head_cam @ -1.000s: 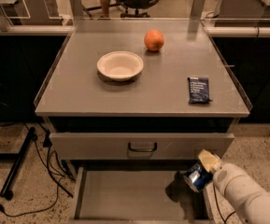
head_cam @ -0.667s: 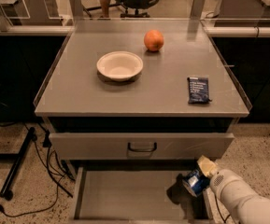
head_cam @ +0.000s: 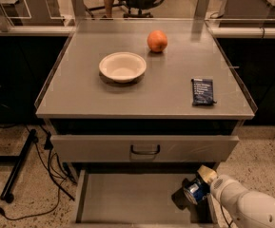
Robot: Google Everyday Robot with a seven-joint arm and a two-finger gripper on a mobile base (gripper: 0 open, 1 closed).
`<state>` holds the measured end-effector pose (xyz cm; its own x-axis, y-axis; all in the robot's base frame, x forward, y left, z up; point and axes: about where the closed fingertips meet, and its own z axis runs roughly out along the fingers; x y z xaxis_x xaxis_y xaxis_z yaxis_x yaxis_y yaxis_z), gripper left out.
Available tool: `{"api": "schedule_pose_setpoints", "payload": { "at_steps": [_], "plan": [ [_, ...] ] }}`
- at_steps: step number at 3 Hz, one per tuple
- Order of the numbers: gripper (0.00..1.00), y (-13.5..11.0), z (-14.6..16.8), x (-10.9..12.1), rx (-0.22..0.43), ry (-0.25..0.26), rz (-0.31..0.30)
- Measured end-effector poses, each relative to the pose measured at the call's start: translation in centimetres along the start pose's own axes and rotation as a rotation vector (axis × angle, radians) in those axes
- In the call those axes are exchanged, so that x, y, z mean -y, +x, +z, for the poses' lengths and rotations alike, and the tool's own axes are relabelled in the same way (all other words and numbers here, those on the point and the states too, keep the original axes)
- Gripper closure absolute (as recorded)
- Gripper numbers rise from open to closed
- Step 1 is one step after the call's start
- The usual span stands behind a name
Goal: Place pepsi can into middle drawer
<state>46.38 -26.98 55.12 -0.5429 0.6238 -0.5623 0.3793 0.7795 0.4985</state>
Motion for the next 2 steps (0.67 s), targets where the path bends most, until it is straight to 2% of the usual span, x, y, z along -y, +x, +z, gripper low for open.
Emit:
{"api": "schedule_pose_setpoints", "payload": {
  "at_steps": [1, 2],
  "plan": [
    [1.0, 0.5, 0.2, 0.0, 0.0, -0.001, -0.01],
    [1.0, 2.9, 3.4, 0.9, -0.035, -0.026, 0.006]
  ]
}}
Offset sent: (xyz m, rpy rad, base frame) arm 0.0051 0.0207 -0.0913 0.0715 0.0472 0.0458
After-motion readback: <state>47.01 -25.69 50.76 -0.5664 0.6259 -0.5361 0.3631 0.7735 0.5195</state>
